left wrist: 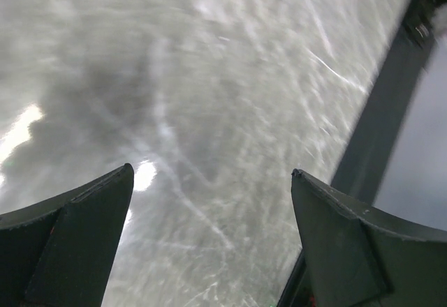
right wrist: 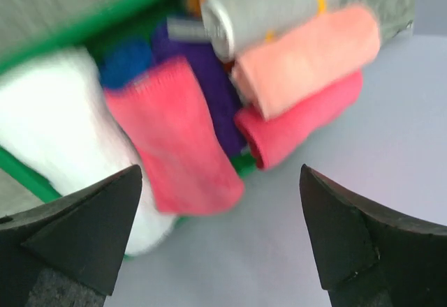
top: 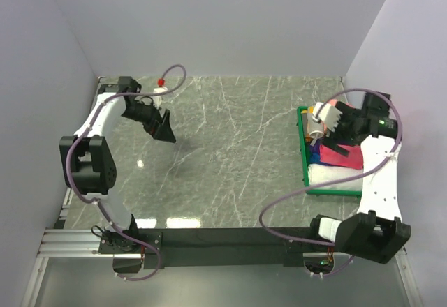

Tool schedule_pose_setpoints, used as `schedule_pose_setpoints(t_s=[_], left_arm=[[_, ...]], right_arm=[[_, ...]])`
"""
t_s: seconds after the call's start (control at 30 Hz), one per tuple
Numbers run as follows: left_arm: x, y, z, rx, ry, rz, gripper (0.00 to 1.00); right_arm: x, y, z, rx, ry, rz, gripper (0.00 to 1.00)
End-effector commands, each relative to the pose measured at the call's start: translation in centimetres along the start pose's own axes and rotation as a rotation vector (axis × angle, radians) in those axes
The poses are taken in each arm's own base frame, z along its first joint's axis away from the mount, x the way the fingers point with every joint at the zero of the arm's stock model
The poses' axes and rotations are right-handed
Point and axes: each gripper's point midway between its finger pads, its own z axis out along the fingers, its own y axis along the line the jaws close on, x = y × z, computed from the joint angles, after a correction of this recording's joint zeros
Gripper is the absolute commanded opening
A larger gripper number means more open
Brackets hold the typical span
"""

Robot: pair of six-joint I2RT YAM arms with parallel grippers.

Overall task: Roll the towels
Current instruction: Place the rolled towel into the container

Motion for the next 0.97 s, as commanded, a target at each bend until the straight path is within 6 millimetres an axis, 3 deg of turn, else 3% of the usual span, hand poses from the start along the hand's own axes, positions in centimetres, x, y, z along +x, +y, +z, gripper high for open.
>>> schedule_pose_setpoints(t_s=[0.0, 0.07, 0.1, 0.17, 0.2, 0.23, 0.27, 0.37, 0.43, 0.47, 0.5, 0.57, 0.7, 0.83, 0.93], left_arm=[[-4.7, 0.9, -3.9, -0.170, -0.147, 0.024, 0.99], [-6.0, 2.7, -6.4, -0.317, -0.204, 0.038, 1.00], [-6.2, 3.2, -7.0, -0.375, -0.224, -0.020, 0.99], [-5.6, 4.3, -8.6, -0.523, -0.212, -0.022, 1.00], [-5.9, 5.0, -9.3, -0.588, -0.234, -0.027, 0.99], [-4.7, 5.5, -9.2, -0.625, -0.222, -0.059, 1.00], [-4.3, 5.7, -10.3, -0.707, -0.226, -0.070, 1.00], [-1.8, 5.6, -9.8, -0.741, -0.204, -0.117, 0.99], [0.6, 5.9, -8.9, -0.755, -0.160, -0.180, 0.99], [1.3, 6.0, -8.5, -0.757, -0.148, -0.200, 1.00], [2.1, 6.1, -8.4, -0.767, -0.138, -0.226, 0.99], [3.7, 6.1, -7.6, -0.773, -0.126, -0.251, 1.00], [6.7, 5.4, -6.1, -0.755, -0.097, -0.256, 0.99], [6.9, 4.8, -6.4, -0.775, -0.130, -0.255, 0.99], [6.5, 4.5, -6.4, -0.771, -0.165, -0.260, 1.00]], right_arm=[[-4.2, -0.7, -0.6, 0.068, -0.037, 0.254, 1.00], [-7.3, -0.5, 0.0, 0.029, -0.072, 0.386, 1.00], [-8.4, -0.2, 0.9, -0.022, -0.083, 0.435, 1.00], [-12.8, 0.2, 0.8, -0.108, -0.192, 0.500, 1.00], [-14.3, 0.3, 1.5, -0.144, -0.224, 0.613, 1.00], [-15.9, 0.7, 1.8, -0.173, -0.255, 0.647, 1.00], [-18.3, 0.9, 2.2, -0.202, -0.319, 0.705, 1.00], [-21.0, 2.7, 4.8, -0.253, -0.341, 0.754, 1.00], [-21.2, 4.8, 7.3, -0.296, -0.310, 0.787, 1.00], [-22.2, 5.1, 7.9, -0.299, -0.337, 0.791, 1.00], [-23.7, 7.0, 8.4, -0.330, -0.342, 0.750, 1.00], [-24.4, 9.6, 9.8, -0.316, -0.304, 0.651, 1.00], [-24.5, 12.6, 11.4, -0.352, -0.254, 0.598, 1.00], [-24.6, 14.3, 11.5, -0.369, -0.251, 0.572, 1.00], [-24.5, 14.5, 11.1, -0.369, -0.256, 0.569, 1.00]])
